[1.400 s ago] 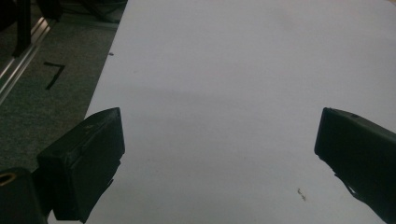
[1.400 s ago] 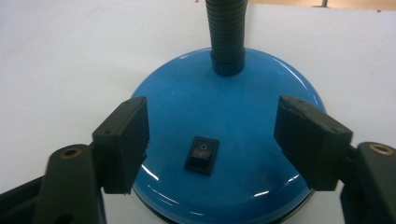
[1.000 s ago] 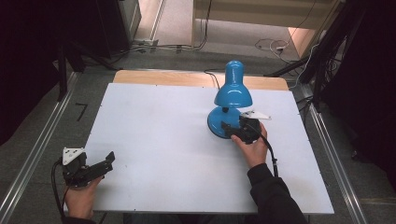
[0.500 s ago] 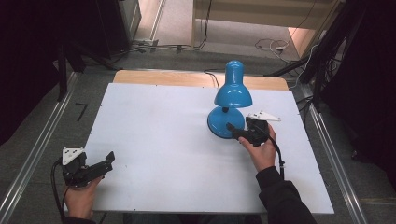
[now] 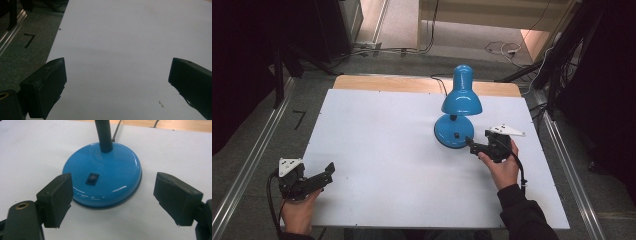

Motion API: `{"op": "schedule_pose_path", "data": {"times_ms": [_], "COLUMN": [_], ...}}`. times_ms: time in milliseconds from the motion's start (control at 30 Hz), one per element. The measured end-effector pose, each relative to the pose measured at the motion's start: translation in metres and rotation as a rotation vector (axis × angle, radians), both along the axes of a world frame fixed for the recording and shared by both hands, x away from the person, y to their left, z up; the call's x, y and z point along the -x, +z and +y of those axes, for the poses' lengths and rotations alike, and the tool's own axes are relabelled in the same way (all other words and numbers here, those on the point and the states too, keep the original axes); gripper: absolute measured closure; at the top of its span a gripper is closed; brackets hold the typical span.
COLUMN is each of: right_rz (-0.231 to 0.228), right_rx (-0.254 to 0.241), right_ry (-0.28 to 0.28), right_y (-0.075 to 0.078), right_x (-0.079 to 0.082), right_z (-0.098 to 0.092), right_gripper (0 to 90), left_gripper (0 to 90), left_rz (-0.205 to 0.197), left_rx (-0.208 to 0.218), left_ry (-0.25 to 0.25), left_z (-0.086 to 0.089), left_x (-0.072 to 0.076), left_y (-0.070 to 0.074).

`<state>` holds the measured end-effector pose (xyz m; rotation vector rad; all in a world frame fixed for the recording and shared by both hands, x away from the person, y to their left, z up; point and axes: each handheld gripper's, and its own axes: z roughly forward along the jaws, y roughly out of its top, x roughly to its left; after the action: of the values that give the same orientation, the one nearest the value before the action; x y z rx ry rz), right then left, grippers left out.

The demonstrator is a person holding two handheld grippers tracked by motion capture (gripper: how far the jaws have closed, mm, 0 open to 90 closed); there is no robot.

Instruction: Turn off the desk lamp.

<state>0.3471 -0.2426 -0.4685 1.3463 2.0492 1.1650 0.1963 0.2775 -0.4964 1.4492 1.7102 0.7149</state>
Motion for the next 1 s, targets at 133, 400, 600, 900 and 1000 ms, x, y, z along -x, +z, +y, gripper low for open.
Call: {"op": "schedule_pose_path", "data": {"times_ms": [133, 400, 600, 900, 1000], "right_rz": [-0.003, -0.003, 0.002, 0.010, 0.011], "right_rx": [0.008, 0.025, 0.026, 0.029, 0.027], "right_ry": [-0.006, -0.038, -0.050, -0.064, -0.072], "right_y": [-0.001, -0.004, -0.005, -0.005, -0.005], "right_x": [0.005, 0.015, 0.022, 0.032, 0.035], "right_z": [-0.008, -0.028, -0.038, -0.052, -0.056], "right_gripper": [14.5, 13.8, 13.8, 13.4, 13.4], "left_gripper": [2.1, 2.0, 2.0, 2.1, 2.0], "left_rz": [0.000, 0.002, 0.005, 0.008, 0.009], "left_rx": [0.000, -0.002, -0.005, -0.008, -0.006], "left_ry": [-0.002, -0.002, -0.002, -0.001, 0.000], "left_z": [0.000, -0.001, -0.001, -0.001, -0.002], "left_x": [0.000, 0.000, 0.000, 0.000, 0.000], "left_y": [0.000, 0.000, -0.001, -0.001, -0.001]}}
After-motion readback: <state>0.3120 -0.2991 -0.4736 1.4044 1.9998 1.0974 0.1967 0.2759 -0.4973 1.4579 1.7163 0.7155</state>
